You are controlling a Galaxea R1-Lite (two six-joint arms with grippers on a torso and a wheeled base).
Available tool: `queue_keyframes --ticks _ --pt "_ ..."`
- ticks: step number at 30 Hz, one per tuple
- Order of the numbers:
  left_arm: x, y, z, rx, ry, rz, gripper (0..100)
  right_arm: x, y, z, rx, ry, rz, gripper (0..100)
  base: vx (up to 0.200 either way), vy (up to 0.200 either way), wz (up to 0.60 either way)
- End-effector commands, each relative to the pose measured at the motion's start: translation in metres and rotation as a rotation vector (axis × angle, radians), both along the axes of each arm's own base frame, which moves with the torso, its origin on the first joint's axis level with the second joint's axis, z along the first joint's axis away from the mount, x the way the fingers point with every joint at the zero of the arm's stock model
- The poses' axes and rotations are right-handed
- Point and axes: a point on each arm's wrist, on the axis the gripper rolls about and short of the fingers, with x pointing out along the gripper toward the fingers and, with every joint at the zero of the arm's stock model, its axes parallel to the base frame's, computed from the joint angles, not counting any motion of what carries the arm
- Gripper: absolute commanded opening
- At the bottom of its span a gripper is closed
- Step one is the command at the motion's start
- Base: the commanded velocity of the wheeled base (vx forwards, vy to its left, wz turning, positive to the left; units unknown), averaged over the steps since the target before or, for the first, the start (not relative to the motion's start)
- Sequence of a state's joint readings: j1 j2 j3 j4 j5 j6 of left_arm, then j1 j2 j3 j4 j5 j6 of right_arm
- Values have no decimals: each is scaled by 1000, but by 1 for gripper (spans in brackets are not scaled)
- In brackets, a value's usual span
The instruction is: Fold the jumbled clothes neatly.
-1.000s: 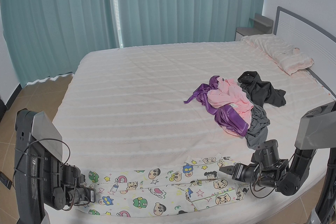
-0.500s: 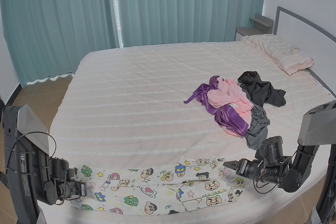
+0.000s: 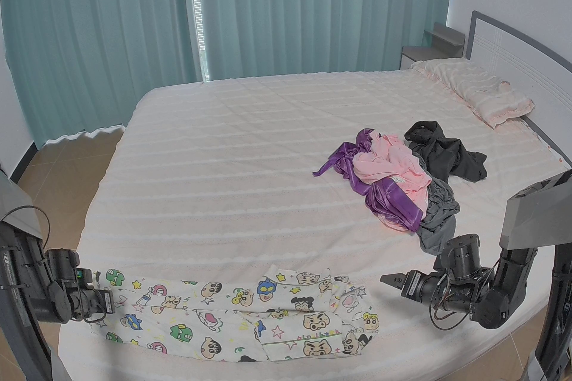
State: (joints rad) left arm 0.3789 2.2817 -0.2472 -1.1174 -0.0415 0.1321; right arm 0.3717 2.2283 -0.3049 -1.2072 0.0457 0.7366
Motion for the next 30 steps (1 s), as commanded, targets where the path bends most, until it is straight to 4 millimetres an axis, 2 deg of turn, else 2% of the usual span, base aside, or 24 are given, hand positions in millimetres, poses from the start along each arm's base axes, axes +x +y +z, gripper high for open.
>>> queue_keyframes --ticks 1,3,7,15,19,24,25,26,27,28,30 --pt "13 60 65 -4 -136 121 0 0 0 -3 -3 11 0 100 0 0 0" --pt "14 76 80 2 -146 166 0 0 0 -3 -3 11 0 100 0 0 0" --pt "8 100 96 35 -178 237 0 -1 0 -3 -3 11 0 100 0 0 0" --pt "0 109 107 124 -164 293 0 -1 0 -3 -4 12 0 100 0 0 0" --pt "1 91 113 147 -153 274 0 -1 0 -4 -6 14 1 100 0 0 0" --pt "9 45 126 180 -124 206 0 -1 0 -4 -6 14 0 100 0 0 0" --pt "10 43 126 179 -123 204 0 -1 0 -4 -6 14 0 100 0 0 0" --pt "15 21 134 157 -145 185 0 0 0 -4 -5 13 0 100 0 0 0" --pt "17 11 136 144 -154 175 0 0 0 -4 -6 13 -1 100 0 0 0" --pt "20 -8 140 122 -163 157 0 0 0 -3 -5 12 0 100 0 0 0" --pt "20 -12 140 117 -163 155 0 0 0 -3 -5 12 0 100 0 0 0"
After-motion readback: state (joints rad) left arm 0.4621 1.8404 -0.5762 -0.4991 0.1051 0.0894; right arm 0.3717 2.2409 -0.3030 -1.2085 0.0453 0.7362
